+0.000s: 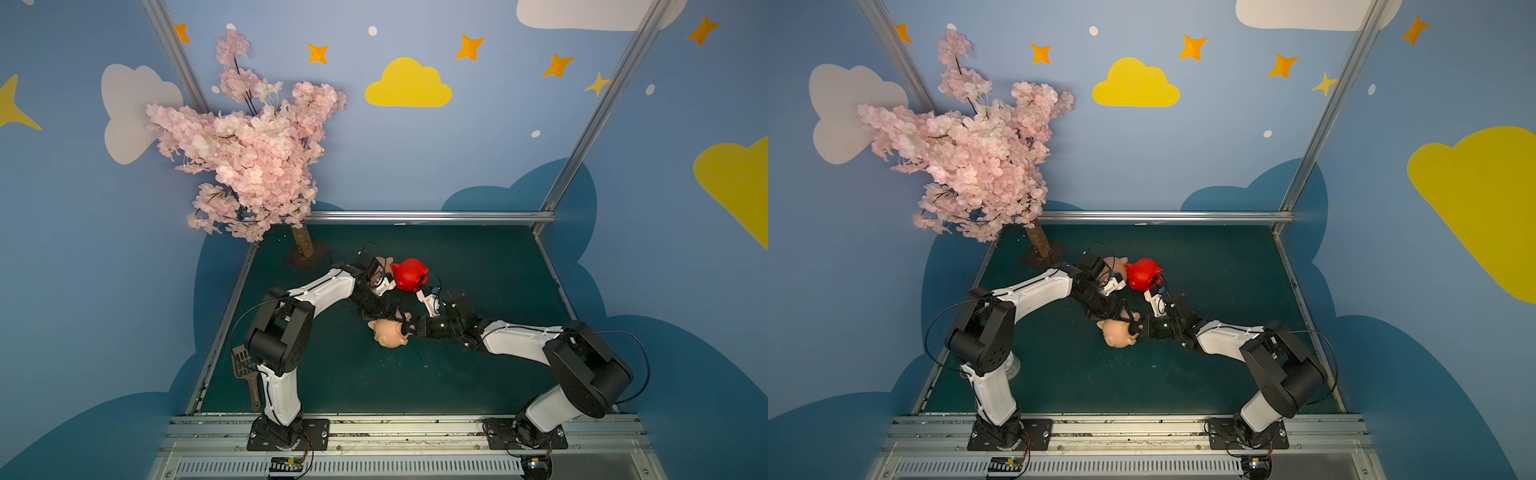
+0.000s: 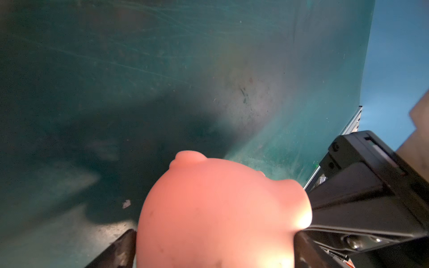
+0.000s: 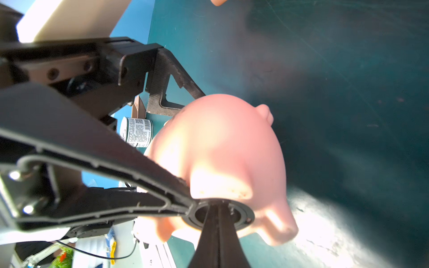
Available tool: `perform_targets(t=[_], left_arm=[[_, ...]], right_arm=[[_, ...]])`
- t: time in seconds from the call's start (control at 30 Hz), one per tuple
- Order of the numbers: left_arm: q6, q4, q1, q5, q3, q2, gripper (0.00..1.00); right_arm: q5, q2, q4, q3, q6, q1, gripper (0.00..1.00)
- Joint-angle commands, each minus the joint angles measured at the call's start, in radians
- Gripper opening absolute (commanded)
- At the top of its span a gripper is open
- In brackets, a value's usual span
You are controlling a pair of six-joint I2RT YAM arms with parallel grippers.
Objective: Close piggy banks
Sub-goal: Screw the knob on the piggy bank.
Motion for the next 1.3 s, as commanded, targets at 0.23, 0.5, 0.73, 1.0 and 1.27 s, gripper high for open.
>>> perform_targets(t=[0.23, 0.5, 0.73, 1.0, 1.27], left_arm=[[0.011, 0.003, -0.012, 0.037, -0.014, -0.015, 0.98], [0.007, 0.006, -0.012, 0.038, -0.011, -0.018, 0.98], [0.003, 0.006, -0.013, 0.042, -0.006, -0.013, 0.98], [-0.004, 0.012, -0.013, 0.038, -0.001, -0.015, 0.98], [-0.027, 0.014, -0.013, 0.032, 0.034, -0.014, 1.00]], right_arm=[[0.006, 0.057, -0.068, 0.009, 0.073, -0.021, 0.00], [-0.011, 0.056, -0.100, 0.009, 0.095, -0.028, 0.00], [-0.023, 0.047, -0.129, 0.044, 0.110, -0.033, 0.00], [-0.047, 0.042, -0.178, 0.068, 0.121, -0.042, 0.00], [-0.052, 0.018, -0.249, 0.086, 0.074, -0.051, 0.09]])
